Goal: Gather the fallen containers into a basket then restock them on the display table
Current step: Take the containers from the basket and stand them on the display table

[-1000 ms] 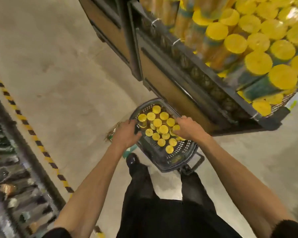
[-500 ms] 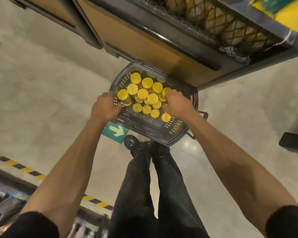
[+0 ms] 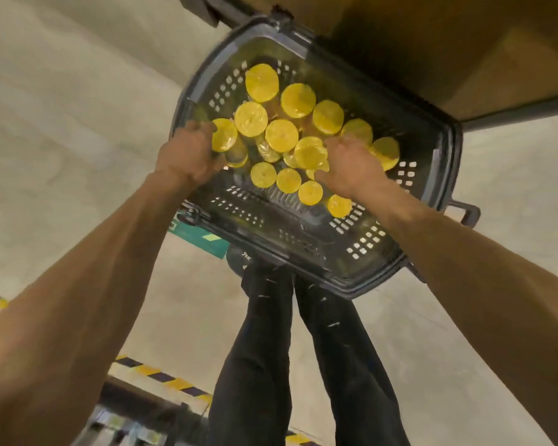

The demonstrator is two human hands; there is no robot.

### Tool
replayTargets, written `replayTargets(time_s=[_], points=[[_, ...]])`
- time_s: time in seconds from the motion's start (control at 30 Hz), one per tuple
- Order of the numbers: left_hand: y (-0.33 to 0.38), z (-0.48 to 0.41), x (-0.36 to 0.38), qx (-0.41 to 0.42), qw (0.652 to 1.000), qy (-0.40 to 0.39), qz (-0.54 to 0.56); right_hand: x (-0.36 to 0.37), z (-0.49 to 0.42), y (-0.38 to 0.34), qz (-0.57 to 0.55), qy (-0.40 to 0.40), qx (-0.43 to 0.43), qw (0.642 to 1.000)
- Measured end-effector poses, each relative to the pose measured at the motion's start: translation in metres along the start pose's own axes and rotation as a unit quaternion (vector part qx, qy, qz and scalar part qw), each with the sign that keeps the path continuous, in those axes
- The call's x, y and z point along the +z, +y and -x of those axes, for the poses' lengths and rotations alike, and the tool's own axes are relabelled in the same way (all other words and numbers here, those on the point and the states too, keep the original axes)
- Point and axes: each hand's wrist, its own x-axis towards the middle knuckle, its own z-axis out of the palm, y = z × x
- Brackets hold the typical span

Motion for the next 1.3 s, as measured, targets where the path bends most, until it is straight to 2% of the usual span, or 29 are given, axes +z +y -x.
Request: replayTargets(time_s=[0.2,0.47,0.67,0.87,1.07,1.3], points=[[0.004,-0.046,0.027,0.01,0.996,0.04,-0.074,0.039,-0.037,0.005,0.011,0.057,-0.001,0.998],[0.008,-0.07,0.051,-0.008,0.986,0.04,-0.162,0.07,-0.061,0.008,-0.025,0.109,-0.007,0.994],[-0.001,-0.075,0.068,0.018,0.963,0.106,-0.247,0.084,-0.074,0.008,-0.014,0.144,-0.008,0.989],[-0.005,-0.066,0.068,0.04,0.973,0.103,-0.203,0.088,-0.074,0.01,-0.056,0.151,0.006,0.987],[-0.001,-0.035,0.062,-0.007,0.995,0.089,-0.048,0.074,-0.043,0.026,-0.13,0.158,0.039,0.978],[0.028,0.031,0.014,-0.032,0.99,0.118,0.066,0.03,0.025,0.031,-0.2,0.147,0.05,0.967]])
